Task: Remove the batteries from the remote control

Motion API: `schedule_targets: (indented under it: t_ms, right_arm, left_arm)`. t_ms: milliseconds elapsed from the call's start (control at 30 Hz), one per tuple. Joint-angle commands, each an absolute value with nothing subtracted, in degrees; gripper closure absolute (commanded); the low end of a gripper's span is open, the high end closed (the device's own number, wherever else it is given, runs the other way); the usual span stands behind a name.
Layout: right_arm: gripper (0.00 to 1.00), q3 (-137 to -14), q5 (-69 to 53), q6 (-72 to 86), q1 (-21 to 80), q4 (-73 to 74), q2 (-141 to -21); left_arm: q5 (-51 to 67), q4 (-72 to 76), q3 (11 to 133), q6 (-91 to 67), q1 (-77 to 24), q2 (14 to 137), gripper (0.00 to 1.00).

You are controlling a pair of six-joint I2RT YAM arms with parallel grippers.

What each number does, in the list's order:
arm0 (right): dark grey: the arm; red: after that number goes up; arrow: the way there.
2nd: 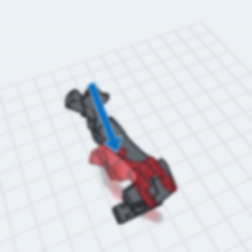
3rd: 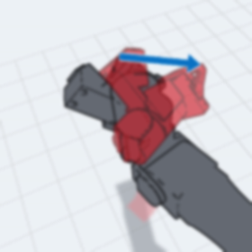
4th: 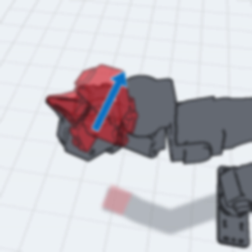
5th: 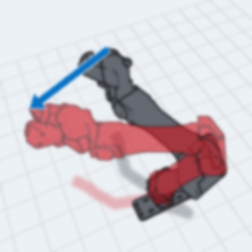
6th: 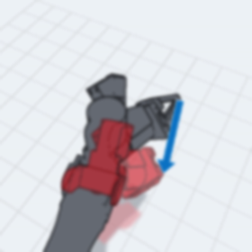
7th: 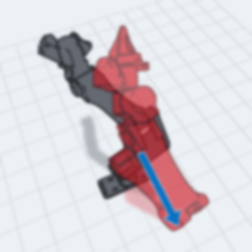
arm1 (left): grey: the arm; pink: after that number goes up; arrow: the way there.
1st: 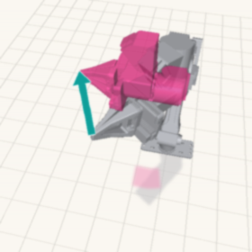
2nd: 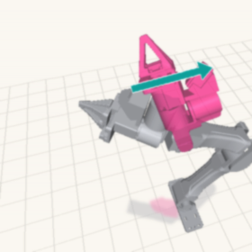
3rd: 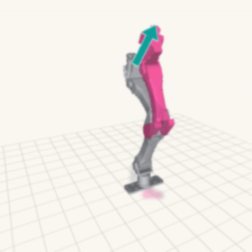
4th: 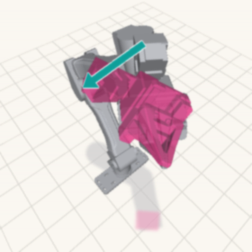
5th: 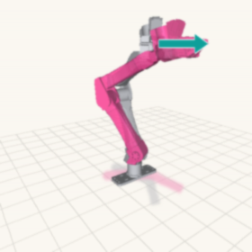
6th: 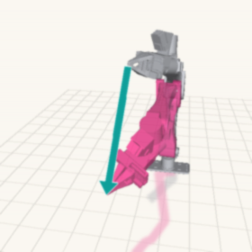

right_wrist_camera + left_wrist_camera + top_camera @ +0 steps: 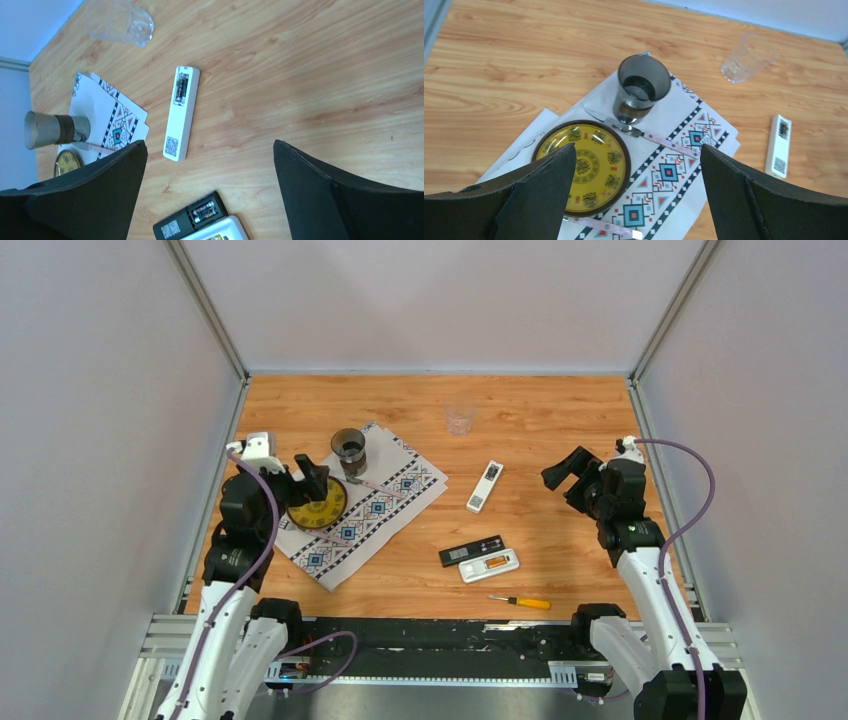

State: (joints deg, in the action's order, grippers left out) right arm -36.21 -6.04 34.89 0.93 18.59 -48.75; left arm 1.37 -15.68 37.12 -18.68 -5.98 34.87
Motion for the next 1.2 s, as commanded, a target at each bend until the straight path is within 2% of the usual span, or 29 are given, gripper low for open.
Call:
schedule_targets:
  t_ms: [0, 67, 167, 400, 633, 833, 1067, 1167]
  right_arm:
    - [0.00, -38.4, -10.5, 33.7, 1.0, 22.8, -47.6]
    - [0.00, -37.8, -11.3, 33.4, 1.0, 22.9, -47.5]
    - [0.00, -37.2, -12.0, 33.6, 1.0, 23.7, -47.2]
    - [0.00, -36.4, -14.7, 33.7, 1.0, 21.1, -48.2]
    - [0.00, -37.9, -16.1, 32.4, 0.9, 18.2, -55.6]
    - [0.00, -38.1, -16.2, 31.2, 0.5, 18.3, -60.8]
    - [0.00, -37.6, -18.7, 30.3, -5.0, 18.3, -61.7]
    - [0.00, -37.3, -21.4, 30.4, -7.8, 18.3, -62.0]
  left_arm:
    - [14.2, -16.3, 39.5, -16.0, -6.2, 36.0, 0.00]
    - [21.0, -15.6, 40.5, -14.6, -7.2, 38.8, 0.00]
    - [23.1, -15.4, 42.1, -13.1, -12.4, 43.4, 0.00]
    - [14.8, -18.7, 47.2, -7.8, -30.2, 55.4, 0.00]
    - [10.3, -17.5, 52.4, -2.2, -46.0, 68.8, 0.00]
    - [9.5, -17.8, 62.1, 2.8, -60.9, 86.9, 0.00]
    - [9.1, -17.1, 71.9, 7.5, -73.2, 100.6, 0.06]
    - [13.5, -15.5, 72.9, 7.5, -73.9, 103.6, 0.15]
